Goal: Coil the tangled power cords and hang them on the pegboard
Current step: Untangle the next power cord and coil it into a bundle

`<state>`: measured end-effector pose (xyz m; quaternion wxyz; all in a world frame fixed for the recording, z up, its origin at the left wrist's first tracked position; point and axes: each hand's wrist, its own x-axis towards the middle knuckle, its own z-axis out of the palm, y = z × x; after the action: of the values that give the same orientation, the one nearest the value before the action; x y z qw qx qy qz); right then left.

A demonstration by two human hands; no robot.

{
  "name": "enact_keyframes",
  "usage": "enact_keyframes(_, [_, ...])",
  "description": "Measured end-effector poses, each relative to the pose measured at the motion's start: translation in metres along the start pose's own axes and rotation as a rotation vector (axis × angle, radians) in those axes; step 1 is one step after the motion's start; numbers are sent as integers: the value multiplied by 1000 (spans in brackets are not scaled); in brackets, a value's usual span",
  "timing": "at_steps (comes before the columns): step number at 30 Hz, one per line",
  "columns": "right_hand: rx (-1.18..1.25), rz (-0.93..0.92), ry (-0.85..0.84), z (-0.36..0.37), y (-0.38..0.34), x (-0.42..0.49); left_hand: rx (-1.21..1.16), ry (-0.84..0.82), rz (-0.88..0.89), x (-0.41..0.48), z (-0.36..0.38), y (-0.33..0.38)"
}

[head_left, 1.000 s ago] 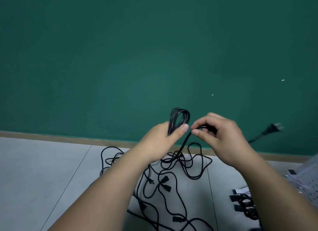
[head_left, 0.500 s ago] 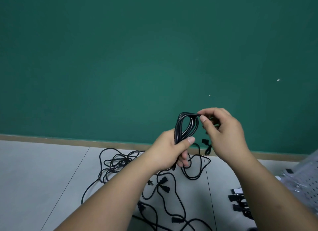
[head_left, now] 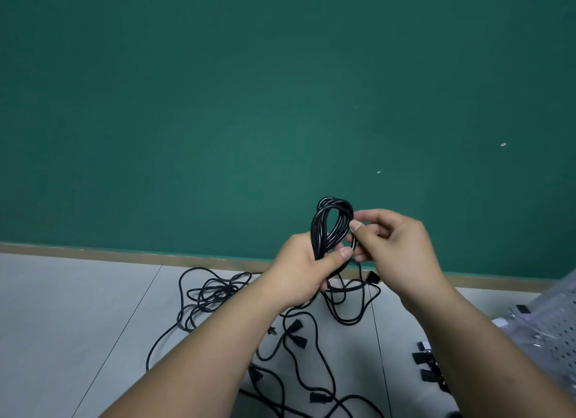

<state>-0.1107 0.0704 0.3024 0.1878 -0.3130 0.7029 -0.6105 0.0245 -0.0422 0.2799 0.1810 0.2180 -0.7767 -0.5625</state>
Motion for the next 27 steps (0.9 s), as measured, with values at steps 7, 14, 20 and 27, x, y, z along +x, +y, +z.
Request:
enact_keyframes(7, [-244, -114, -20, 3, 0, -1, -70, -101, 9, -2, 2, 6])
enact_keyframes(14, [-197, -130, -66, -6, 3, 6, -126, -143, -17, -3, 1, 3])
enact_keyframes(20, [-296, -154, -139, 1, -7, -4, -247, -232, -75, -5, 7, 10])
enact_keyframes(27, [-264, -166, -179, -2, -3, 0, -79, -353, -57, -10, 7, 11])
